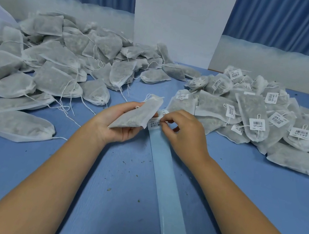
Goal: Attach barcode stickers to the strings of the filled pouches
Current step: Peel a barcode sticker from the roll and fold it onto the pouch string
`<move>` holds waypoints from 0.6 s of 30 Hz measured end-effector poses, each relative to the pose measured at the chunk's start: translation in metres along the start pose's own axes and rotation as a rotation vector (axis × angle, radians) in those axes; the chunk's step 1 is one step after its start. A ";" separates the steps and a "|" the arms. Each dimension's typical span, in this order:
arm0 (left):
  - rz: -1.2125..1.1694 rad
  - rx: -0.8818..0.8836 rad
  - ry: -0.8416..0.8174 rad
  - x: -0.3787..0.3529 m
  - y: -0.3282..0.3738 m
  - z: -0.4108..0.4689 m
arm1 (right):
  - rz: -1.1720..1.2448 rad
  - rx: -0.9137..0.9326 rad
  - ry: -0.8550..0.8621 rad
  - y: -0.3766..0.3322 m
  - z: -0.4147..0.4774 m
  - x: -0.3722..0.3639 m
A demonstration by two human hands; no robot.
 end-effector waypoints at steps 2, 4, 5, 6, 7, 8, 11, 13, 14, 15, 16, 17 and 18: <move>0.008 -0.003 0.007 0.000 0.000 0.000 | -0.005 -0.018 -0.014 -0.001 0.000 0.000; 0.035 -0.006 0.048 0.001 0.000 0.000 | 0.011 -0.044 -0.040 -0.002 0.001 0.001; 0.057 -0.009 0.070 0.001 0.000 0.000 | 0.023 -0.054 -0.054 -0.003 0.001 0.000; 0.081 -0.012 0.088 0.001 0.000 0.000 | 0.036 -0.062 -0.064 -0.003 0.001 0.000; 0.103 -0.015 0.101 0.001 0.000 -0.001 | 0.049 -0.070 -0.071 -0.003 0.001 0.000; 0.122 -0.017 0.109 0.000 0.000 -0.001 | 0.065 -0.079 -0.077 -0.003 0.001 0.000; 0.166 -0.022 0.123 0.001 -0.001 -0.001 | 0.107 -0.101 -0.090 -0.004 0.000 -0.001; 0.185 -0.025 0.127 0.002 -0.001 -0.001 | 0.137 -0.109 -0.085 -0.004 0.001 -0.002; 0.189 -0.025 0.128 0.002 -0.001 0.000 | 0.152 -0.115 -0.083 -0.004 0.001 -0.002; 0.190 -0.023 0.127 0.002 -0.001 0.000 | 0.163 -0.119 -0.083 -0.004 0.001 -0.002; 0.191 -0.021 0.124 0.003 0.000 0.000 | 0.166 -0.117 -0.085 -0.004 0.001 -0.002; 0.194 -0.018 0.122 0.003 0.000 0.000 | 0.165 -0.110 -0.088 -0.004 0.001 -0.002; 0.196 -0.015 0.121 0.002 0.000 -0.001 | 0.164 -0.100 -0.091 -0.004 0.001 -0.002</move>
Point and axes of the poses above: each hand's wrist, its own z-axis towards the middle knuckle, its own x-axis out of the back of the hand, y = z × x, the point moved 1 cm from there along z, towards the middle knuckle, and after that the axes turned 14 degrees about z, right-handed, at the moved point
